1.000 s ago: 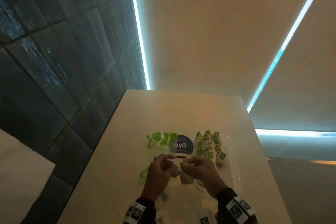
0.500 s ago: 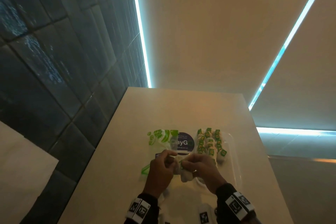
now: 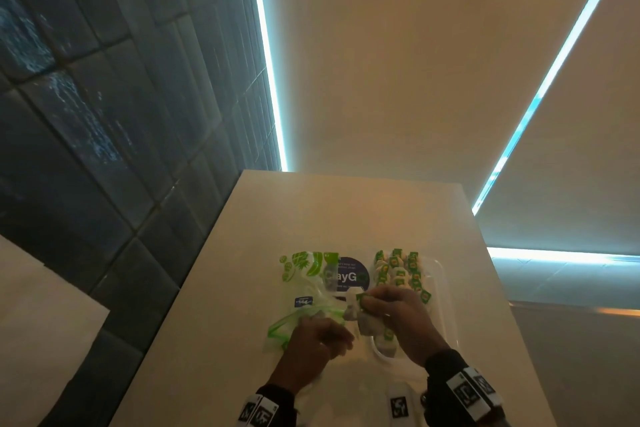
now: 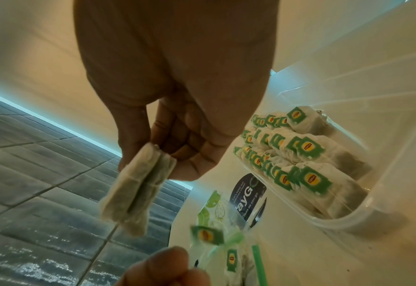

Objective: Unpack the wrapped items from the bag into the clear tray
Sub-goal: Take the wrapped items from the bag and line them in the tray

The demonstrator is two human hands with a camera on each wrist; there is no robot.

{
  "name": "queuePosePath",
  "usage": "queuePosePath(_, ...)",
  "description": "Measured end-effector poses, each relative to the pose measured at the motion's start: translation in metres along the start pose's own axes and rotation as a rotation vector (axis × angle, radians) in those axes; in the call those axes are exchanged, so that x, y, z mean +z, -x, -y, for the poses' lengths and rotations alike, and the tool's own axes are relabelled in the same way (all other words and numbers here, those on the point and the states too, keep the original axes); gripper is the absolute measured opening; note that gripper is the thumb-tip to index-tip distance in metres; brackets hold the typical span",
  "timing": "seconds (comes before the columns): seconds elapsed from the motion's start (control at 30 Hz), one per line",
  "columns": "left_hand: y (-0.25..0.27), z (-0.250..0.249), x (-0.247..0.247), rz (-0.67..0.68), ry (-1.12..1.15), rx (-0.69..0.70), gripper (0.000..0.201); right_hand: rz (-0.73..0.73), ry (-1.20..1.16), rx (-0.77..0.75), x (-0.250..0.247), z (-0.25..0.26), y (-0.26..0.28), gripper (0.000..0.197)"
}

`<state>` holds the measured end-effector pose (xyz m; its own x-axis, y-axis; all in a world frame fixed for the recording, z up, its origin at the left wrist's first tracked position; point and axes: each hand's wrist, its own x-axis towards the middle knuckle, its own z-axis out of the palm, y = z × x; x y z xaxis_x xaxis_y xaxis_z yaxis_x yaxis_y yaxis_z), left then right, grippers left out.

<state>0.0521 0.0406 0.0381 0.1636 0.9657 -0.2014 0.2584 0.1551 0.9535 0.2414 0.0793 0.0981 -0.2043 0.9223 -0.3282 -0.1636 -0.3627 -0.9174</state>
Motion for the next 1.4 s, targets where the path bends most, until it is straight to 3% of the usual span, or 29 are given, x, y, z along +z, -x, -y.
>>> queuePosePath(0.07, -0.001, 0.001, 0.0, -0.022, 0.044, -0.016, 0.037, 0.001, -0.007, 0.002, -0.002, -0.001, 0.0, 0.016)
queuePosePath(0.13, -0.002, 0.0, 0.0, -0.128, 0.02, -0.004, 0.043, 0.016, -0.019, 0.004, -0.002, -0.001, 0.001, 0.017)
queuePosePath(0.23, -0.005, -0.005, 0.0, -0.181, -0.1, 0.108, 0.082, 0.079, -0.056, 0.022, -0.002, 0.0, 0.002, 0.026)
queuePosePath(0.3, -0.01, -0.015, 0.002, -0.125, -0.067, 0.158, 0.091, 0.123, -0.079, 0.041, -0.002, 0.001, 0.003, 0.027)
queuePosePath(0.43, -0.015, -0.026, 0.007, -0.068, 0.142, 0.139, 0.079, 0.172, -0.154, 0.079, -0.003, -0.001, 0.004, 0.026)
queuePosePath(0.57, -0.012, -0.024, 0.01, -0.007, 0.072, 0.182, 0.031, 0.189, -0.206, 0.099, -0.007, -0.001, 0.005, 0.03)
queuePosePath(0.63, -0.007, -0.026, 0.012, -0.016, 0.098, 0.14, 0.017, 0.187, -0.236, 0.1, -0.009, -0.002, 0.005, 0.025)
queuePosePath(0.83, -0.003, -0.017, 0.003, -0.035, 0.054, -0.015, 0.006, 0.186, -0.243, 0.084, -0.014, 0.0, 0.001, 0.041)
queuePosePath(1.0, 0.001, -0.017, -0.008, -0.105, -0.036, -0.053, 0.01, 0.176, -0.243, 0.085, -0.016, 0.0, 0.002, 0.038)
queuePosePath(1.23, 0.003, -0.044, -0.019, -0.118, 0.358, -0.017, 0.014, 0.113, -0.182, 0.089, -0.02, -0.002, -0.001, 0.031)
queuePosePath(1.4, -0.011, -0.059, -0.01, -0.204, 0.367, -0.031, 0.01, 0.158, -0.144, 0.084, -0.014, -0.005, 0.0, 0.028)
